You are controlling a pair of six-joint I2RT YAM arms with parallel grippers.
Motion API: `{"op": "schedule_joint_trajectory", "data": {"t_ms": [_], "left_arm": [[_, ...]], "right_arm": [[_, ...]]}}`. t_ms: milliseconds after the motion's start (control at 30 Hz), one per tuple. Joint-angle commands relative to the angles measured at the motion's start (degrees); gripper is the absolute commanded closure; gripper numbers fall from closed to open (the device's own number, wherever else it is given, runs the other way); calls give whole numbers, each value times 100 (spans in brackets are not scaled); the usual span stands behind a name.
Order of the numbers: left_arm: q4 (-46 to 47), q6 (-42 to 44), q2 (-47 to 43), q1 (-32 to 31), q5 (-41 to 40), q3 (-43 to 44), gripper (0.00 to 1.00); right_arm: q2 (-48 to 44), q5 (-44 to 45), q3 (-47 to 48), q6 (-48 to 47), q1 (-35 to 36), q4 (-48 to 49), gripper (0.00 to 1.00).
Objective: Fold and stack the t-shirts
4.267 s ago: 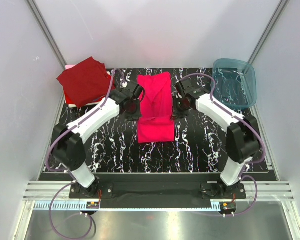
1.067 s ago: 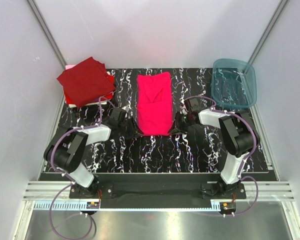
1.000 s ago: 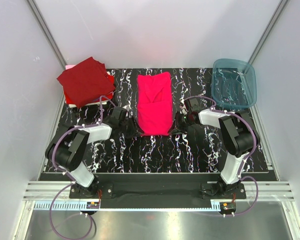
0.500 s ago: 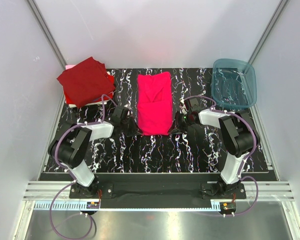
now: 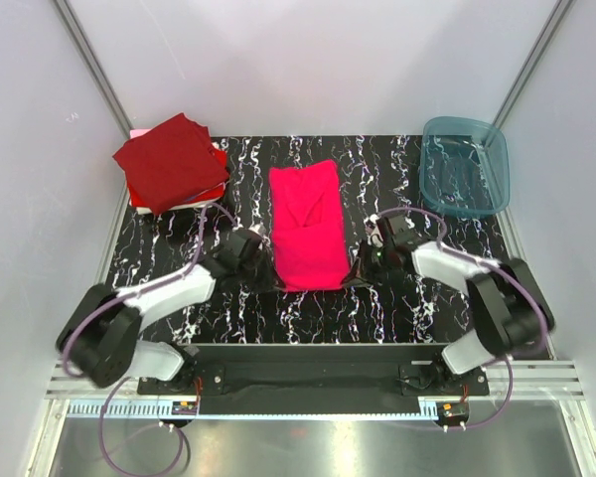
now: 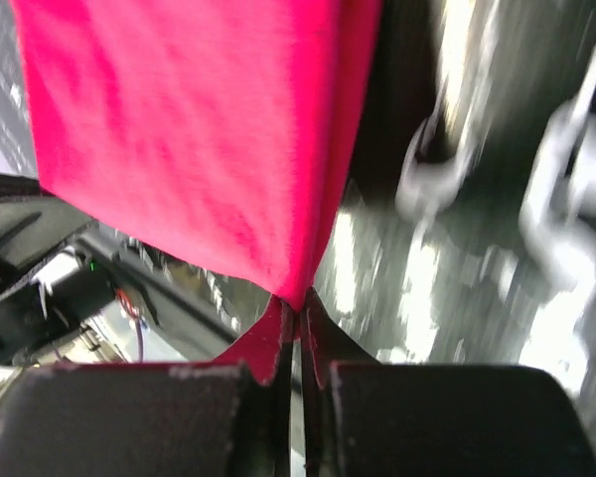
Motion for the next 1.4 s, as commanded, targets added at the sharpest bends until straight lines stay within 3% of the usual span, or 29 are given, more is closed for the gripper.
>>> {"op": "schedule_joint_trajectory", "data": {"t_ms": [0, 267, 433, 667, 967, 1100, 1233, 1367], "left_arm": [[-853, -350, -932, -599, -531, -80, 100], [-2295, -1457, -2550, -2313, -1463, -37, 100], [-3219, -1319, -2631, -2666, -1885, 648, 100], [-3836, -642, -1919, -2491, -2133, 1826, 100], [-3731, -63, -1444, -1885, -1685, 2292, 100], [-3756, 500, -945, -1079, -1158, 2687, 100], [-3880, 1080, -241, -339, -667, 3338, 100], [-4063, 1677, 1049, 338, -401, 4652, 100]], "right_arm": [[-1183, 240, -402, 272, 250, -473, 100], [-4353, 600, -1238, 1317, 944, -1888, 100], [-4947, 828, -696, 1249, 945, -2767, 100], [-4095, 1618, 378, 615, 936, -3330, 100], [-3278, 2067, 1099, 211, 936, -3340, 100], [-2558, 2253, 1652, -61, 796, -3217, 100], [-1409, 2296, 2855, -491, 374, -3260, 100], [-160, 2367, 3954, -703, -109, -3243, 99]]}}
